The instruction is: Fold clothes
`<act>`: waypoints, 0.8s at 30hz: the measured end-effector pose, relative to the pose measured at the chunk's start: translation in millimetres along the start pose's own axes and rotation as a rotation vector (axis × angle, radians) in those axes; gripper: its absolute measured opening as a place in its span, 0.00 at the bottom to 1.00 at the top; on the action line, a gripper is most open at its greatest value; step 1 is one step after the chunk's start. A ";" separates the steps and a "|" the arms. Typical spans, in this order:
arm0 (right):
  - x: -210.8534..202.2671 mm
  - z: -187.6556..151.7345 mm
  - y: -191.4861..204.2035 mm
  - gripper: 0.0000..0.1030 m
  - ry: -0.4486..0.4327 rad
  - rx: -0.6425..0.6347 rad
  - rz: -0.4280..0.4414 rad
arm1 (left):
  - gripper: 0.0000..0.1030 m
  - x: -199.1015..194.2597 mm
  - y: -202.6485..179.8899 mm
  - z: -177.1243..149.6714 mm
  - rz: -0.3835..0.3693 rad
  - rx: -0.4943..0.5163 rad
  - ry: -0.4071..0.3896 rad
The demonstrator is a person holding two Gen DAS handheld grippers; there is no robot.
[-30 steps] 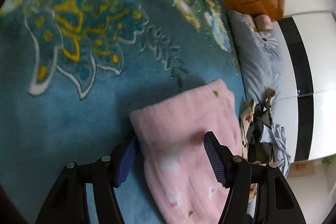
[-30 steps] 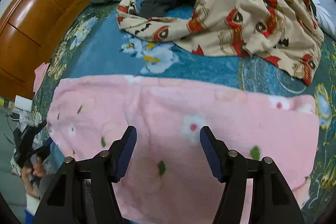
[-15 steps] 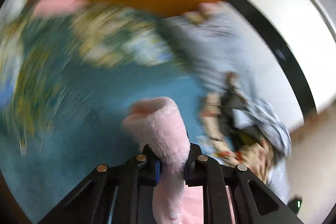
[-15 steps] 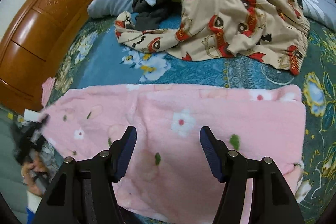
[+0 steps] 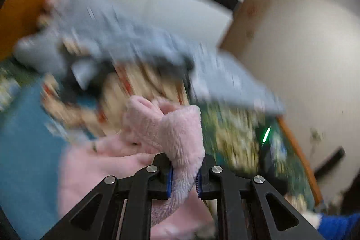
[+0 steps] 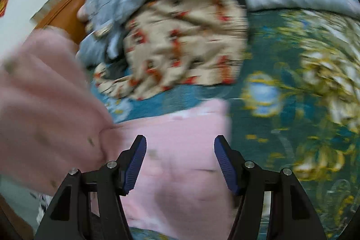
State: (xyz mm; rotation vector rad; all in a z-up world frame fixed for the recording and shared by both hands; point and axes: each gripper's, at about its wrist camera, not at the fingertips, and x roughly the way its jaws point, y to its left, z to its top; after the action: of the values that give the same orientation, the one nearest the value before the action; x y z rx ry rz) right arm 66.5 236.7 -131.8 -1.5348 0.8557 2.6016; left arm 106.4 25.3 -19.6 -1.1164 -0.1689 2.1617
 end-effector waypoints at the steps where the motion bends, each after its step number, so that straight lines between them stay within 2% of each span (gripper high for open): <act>1: -3.2 -0.7 -13.1 0.62 -0.003 0.021 -0.014 | 0.15 21.4 -3.4 -11.0 -0.007 -0.012 0.067; 3: -9.8 -4.7 -40.3 0.62 -0.005 0.068 -0.041 | 0.15 53.3 -10.1 -31.0 -0.014 -0.028 0.172; 7: -17.1 -11.5 -74.0 0.62 0.000 0.128 -0.058 | 0.18 75.2 -21.5 -49.0 -0.021 -0.030 0.268; 8: -16.9 -12.6 -77.5 0.62 0.003 0.134 -0.056 | 0.22 76.3 -22.2 -49.0 -0.028 -0.034 0.282; 9: -16.8 -13.7 -81.1 0.62 0.006 0.140 -0.054 | 0.34 76.1 -21.6 -49.6 -0.049 -0.049 0.295; 10: -16.2 -14.7 -83.0 0.62 0.010 0.145 -0.049 | 0.41 75.0 -19.4 -48.8 -0.081 -0.077 0.304; 11: -14.4 -15.3 -81.4 0.62 0.015 0.147 -0.037 | 0.55 74.2 -16.8 -46.3 -0.114 -0.107 0.312; 12: -12.7 -16.0 -79.7 0.62 0.020 0.149 -0.025 | 0.59 70.1 -15.7 -46.5 -0.148 -0.129 0.314; 14: -11.1 -17.9 -75.9 0.62 0.025 0.146 0.011 | 0.59 54.9 -13.7 -49.7 -0.209 -0.154 0.298; 15: -10.7 -19.0 -73.9 0.62 0.026 0.144 0.032 | 0.60 45.2 -7.9 -48.3 -0.214 -0.157 0.275; 17: -10.5 -21.3 -70.0 0.62 0.028 0.138 0.074 | 0.62 26.1 12.6 -43.6 -0.143 -0.175 0.210; 19: -14.2 -23.8 -66.3 0.62 0.025 0.130 0.123 | 0.63 14.4 42.2 -39.9 -0.029 -0.236 0.157; 21: -18.8 -24.8 -58.3 0.62 0.019 0.102 0.170 | 0.63 10.2 75.3 -40.2 0.096 -0.330 0.140; 24: -19.8 -25.2 -31.4 0.62 0.025 -0.002 0.214 | 0.63 11.3 110.1 -47.9 0.193 -0.432 0.125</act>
State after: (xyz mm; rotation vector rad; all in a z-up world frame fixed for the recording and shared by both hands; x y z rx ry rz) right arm 105.6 257.3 -139.4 -1.5605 1.0770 2.7309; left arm 81.5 -59.7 -101.5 -1.5610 -0.5091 2.2768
